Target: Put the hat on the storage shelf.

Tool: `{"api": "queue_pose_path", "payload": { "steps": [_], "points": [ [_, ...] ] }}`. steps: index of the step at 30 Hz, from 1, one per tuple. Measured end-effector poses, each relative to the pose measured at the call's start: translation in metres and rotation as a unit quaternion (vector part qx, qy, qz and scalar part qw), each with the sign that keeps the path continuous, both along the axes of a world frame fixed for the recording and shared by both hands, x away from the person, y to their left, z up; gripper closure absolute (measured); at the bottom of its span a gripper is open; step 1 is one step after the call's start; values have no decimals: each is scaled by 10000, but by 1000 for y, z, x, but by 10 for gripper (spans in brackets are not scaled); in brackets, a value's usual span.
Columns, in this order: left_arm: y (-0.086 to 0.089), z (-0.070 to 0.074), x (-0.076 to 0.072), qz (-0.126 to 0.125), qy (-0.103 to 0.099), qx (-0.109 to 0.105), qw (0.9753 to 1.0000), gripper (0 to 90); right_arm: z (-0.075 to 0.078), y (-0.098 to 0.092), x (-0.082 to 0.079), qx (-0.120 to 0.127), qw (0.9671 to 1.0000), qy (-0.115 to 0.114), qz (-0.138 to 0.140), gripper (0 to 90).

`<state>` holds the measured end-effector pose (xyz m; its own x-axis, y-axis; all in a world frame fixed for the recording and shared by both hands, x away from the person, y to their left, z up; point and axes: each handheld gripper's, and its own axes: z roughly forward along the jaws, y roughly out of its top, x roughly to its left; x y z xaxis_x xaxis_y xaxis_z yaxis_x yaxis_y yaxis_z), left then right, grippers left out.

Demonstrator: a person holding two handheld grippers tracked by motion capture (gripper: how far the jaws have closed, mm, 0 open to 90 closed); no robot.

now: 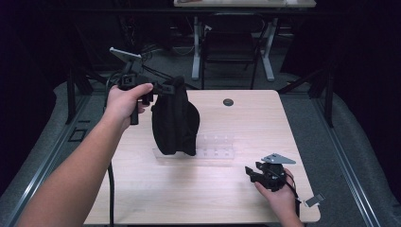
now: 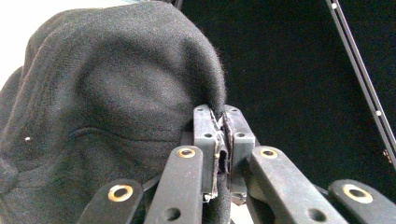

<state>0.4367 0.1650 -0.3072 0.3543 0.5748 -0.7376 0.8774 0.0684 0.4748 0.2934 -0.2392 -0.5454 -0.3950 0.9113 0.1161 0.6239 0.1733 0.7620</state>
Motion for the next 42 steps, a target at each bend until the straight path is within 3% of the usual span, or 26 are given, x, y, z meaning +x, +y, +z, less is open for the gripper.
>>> {"api": "queue_pose_path", "payload": {
  "steps": [16,23,29,42],
  "points": [
    [-2,1,0,-2,7,-9,10000,859,22,50,20,-177,9980,13,602,538],
    [-7,1,1,-37,-26,-10,10000,859,30,69,25,-89,9969,-17,786,542],
    [-12,2,2,-77,-37,14,10000,858,43,96,31,-106,9938,-87,1101,548],
    [-19,3,2,-65,-24,-2,10000,858,52,135,37,-188,9872,-29,1584,555]
  ]
}}
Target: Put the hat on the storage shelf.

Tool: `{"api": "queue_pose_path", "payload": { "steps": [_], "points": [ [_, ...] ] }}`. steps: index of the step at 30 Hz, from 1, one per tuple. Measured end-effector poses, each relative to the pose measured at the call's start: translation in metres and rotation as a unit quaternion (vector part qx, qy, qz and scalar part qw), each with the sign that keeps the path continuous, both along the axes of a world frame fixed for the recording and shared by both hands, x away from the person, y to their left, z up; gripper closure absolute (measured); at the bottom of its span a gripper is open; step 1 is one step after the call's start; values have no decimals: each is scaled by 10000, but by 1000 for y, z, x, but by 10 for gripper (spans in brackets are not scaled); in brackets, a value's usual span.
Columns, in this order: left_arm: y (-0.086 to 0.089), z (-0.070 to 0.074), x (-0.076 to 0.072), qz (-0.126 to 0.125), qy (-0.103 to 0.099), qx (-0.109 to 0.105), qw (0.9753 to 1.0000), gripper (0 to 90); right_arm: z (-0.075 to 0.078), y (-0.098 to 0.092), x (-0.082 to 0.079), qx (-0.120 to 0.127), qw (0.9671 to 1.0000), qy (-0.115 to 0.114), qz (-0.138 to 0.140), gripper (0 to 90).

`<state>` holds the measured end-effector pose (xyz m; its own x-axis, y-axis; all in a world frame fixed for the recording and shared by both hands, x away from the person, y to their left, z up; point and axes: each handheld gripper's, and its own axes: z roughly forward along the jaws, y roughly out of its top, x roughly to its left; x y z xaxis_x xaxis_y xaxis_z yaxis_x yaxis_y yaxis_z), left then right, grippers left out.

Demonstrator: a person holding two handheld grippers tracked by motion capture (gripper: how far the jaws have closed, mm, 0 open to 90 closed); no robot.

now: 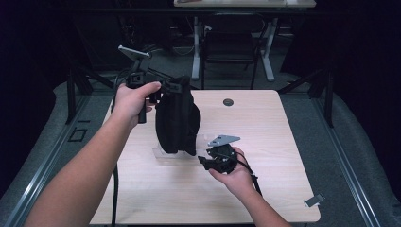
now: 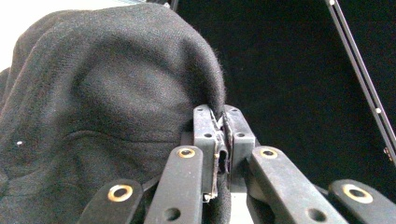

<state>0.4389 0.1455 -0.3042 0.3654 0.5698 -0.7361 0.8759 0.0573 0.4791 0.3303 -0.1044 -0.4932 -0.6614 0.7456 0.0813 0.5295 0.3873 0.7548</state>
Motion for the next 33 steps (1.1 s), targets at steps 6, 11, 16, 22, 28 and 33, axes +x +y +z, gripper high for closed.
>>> {"api": "queue_pose_path", "payload": {
  "steps": [6,11,16,22,28,33],
  "points": [
    [-3,0,0,-41,-14,-4,10000,858,1,12,0,81,9999,-2,106,557],
    [-4,0,0,-40,-31,18,10000,858,-2,20,1,116,9998,-2,171,563],
    [-6,0,0,-54,-27,0,10000,858,-4,27,3,121,9998,6,179,587],
    [-12,0,0,-81,-41,12,10000,858,-4,32,5,89,9998,50,157,619],
    [-18,-1,-1,-96,-62,-18,9999,858,-3,36,5,166,9999,-17,26,641],
    [-21,-1,-1,-126,-59,-10,9999,858,1,37,5,217,9998,-29,-13,675]
  ]
}}
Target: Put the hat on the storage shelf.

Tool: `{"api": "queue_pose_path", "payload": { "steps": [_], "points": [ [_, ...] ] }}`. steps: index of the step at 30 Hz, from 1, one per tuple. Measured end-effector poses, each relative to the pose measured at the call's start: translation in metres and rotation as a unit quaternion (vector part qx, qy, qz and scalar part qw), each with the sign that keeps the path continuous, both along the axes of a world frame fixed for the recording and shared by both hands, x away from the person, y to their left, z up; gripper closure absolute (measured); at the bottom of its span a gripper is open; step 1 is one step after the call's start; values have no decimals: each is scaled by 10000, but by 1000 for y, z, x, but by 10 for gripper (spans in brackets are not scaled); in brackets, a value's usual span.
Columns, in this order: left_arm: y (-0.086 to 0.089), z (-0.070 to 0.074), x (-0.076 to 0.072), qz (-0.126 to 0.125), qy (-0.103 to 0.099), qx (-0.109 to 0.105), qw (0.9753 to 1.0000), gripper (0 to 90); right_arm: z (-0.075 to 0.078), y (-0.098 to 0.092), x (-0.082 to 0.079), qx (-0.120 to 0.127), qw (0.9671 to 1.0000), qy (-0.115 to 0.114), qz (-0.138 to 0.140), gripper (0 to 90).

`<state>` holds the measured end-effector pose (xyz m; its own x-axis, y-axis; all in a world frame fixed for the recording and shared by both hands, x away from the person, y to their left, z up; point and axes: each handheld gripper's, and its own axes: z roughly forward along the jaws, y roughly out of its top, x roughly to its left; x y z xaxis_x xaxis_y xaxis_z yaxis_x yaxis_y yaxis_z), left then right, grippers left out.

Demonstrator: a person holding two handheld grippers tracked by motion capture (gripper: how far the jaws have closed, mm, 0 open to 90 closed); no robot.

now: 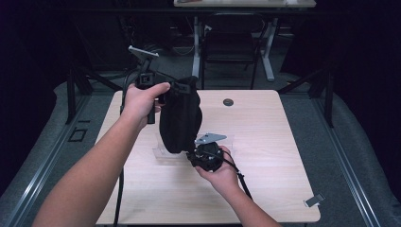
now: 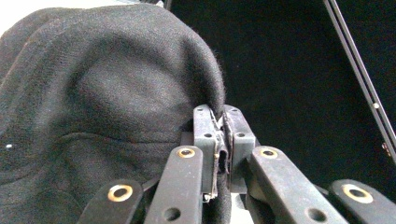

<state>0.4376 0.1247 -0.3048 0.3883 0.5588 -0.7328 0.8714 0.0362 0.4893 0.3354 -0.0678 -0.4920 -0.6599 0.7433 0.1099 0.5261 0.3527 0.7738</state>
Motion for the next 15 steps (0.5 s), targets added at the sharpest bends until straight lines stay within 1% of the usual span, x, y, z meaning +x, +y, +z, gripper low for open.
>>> {"api": "queue_pose_path", "payload": {
  "steps": [1,2,4,5,6,7,8,10,11,12,13,14,15],
  "points": [
    [0,0,0,6,-3,17,10000,857,0,1,0,4,10000,-16,1,684],
    [-1,0,0,-1,4,9,10000,857,0,1,-1,-83,10000,-40,23,696],
    [-1,0,0,-37,-35,10,10000,854,0,2,-3,-154,9998,-119,14,719],
    [-1,0,0,-47,-38,-4,10000,852,1,2,-3,-239,9996,-162,13,727],
    [-2,-1,0,-53,-15,-29,10000,848,0,3,-4,-271,9994,-228,17,732],
    [-2,-1,0,-53,-15,-29,10000,841,0,3,-4,-271,9994,-228,17,732],
    [-2,-1,-1,-44,-40,-34,10000,830,0,3,-6,-332,9991,-267,22,740],
    [-2,0,-1,-36,-115,8,9999,807,-1,3,-7,-343,9989,-322,-6,747],
    [-2,0,-1,-36,-115,8,9999,786,-1,3,-7,-343,9989,-322,-6,747],
    [-1,0,-1,-35,-94,-67,9999,767,-2,3,-8,-377,9986,-379,20,751],
    [0,1,-2,-32,-109,-54,9999,759,-2,3,-9,-377,9986,-371,-1,752],
    [1,1,-2,-32,-113,-34,9999,755,-3,3,-9,-384,9984,-415,6,754],
    [2,2,-2,-31,-122,-75,9999,750,-2,3,-10,-434,9981,-425,1,757]
  ]
}}
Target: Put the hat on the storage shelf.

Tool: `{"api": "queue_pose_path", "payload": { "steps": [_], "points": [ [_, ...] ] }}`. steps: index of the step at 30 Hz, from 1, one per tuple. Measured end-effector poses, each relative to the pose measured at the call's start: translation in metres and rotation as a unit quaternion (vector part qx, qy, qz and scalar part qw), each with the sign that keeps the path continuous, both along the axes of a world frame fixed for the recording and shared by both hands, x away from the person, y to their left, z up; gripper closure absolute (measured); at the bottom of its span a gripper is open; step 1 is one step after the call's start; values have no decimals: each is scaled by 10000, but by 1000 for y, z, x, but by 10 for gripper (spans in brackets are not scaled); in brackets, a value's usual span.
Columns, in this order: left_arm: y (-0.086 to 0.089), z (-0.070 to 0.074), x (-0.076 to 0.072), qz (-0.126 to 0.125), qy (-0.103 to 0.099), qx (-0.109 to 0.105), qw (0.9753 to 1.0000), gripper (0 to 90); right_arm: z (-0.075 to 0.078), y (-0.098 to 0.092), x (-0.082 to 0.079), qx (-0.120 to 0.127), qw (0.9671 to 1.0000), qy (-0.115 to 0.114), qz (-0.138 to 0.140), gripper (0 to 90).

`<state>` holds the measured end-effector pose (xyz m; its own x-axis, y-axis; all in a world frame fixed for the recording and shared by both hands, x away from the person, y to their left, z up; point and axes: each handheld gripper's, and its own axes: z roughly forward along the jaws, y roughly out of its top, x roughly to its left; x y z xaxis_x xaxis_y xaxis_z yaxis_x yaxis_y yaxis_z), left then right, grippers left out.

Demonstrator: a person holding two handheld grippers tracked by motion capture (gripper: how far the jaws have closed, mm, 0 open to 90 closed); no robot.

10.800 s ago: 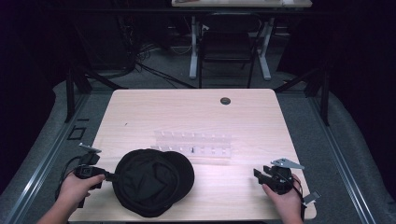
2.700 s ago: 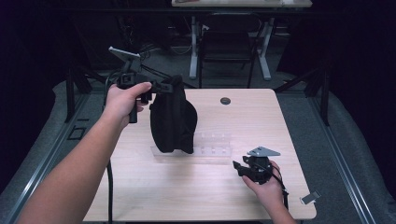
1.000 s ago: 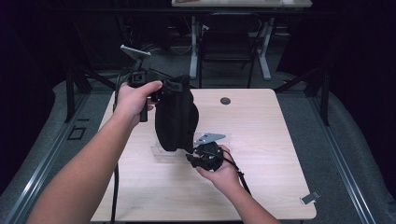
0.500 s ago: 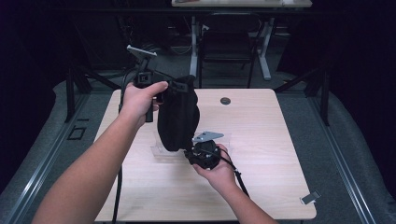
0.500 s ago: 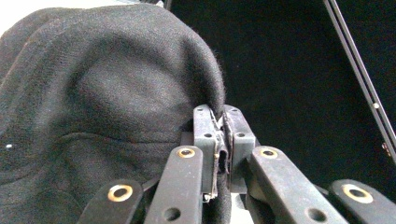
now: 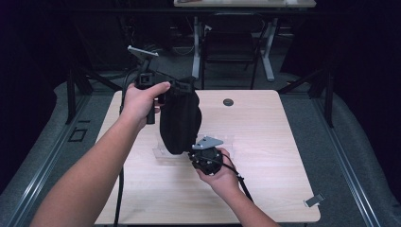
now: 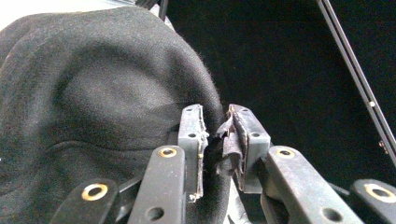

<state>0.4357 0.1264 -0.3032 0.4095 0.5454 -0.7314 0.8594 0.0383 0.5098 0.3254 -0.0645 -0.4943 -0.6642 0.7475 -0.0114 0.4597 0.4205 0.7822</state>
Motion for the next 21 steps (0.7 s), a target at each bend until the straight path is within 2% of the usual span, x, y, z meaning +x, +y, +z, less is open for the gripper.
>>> {"api": "queue_pose_path", "payload": {
  "steps": [5,6,9,10,11,12,13,14,21],
  "points": [
    [5,3,-1,44,-36,-49,10000,734,-1,0,-2,-73,9999,-106,-42,784],
    [6,3,-1,69,-41,-61,9999,731,-2,0,-2,43,9999,-121,-108,798],
    [11,4,-1,64,-82,-6,9999,733,-6,-6,0,-209,9995,-27,-223,838],
    [12,4,-1,93,-62,0,9999,734,-9,-8,1,-154,9995,56,-259,840],
    [14,3,-1,85,-83,11,9999,736,-11,-11,2,13,9995,90,-302,840],
    [14,3,-1,85,-83,11,9999,739,-11,-11,2,13,9995,90,-302,840],
    [16,2,0,124,-63,32,9999,739,-11,-18,3,203,9987,292,-351,841],
    [16,2,0,124,-63,32,9999,741,-12,-19,3,230,9988,266,-349,841],
    [25,-4,-1,160,-56,117,9998,737,-16,-14,-3,-94,9996,90,-253,838]
  ]
}}
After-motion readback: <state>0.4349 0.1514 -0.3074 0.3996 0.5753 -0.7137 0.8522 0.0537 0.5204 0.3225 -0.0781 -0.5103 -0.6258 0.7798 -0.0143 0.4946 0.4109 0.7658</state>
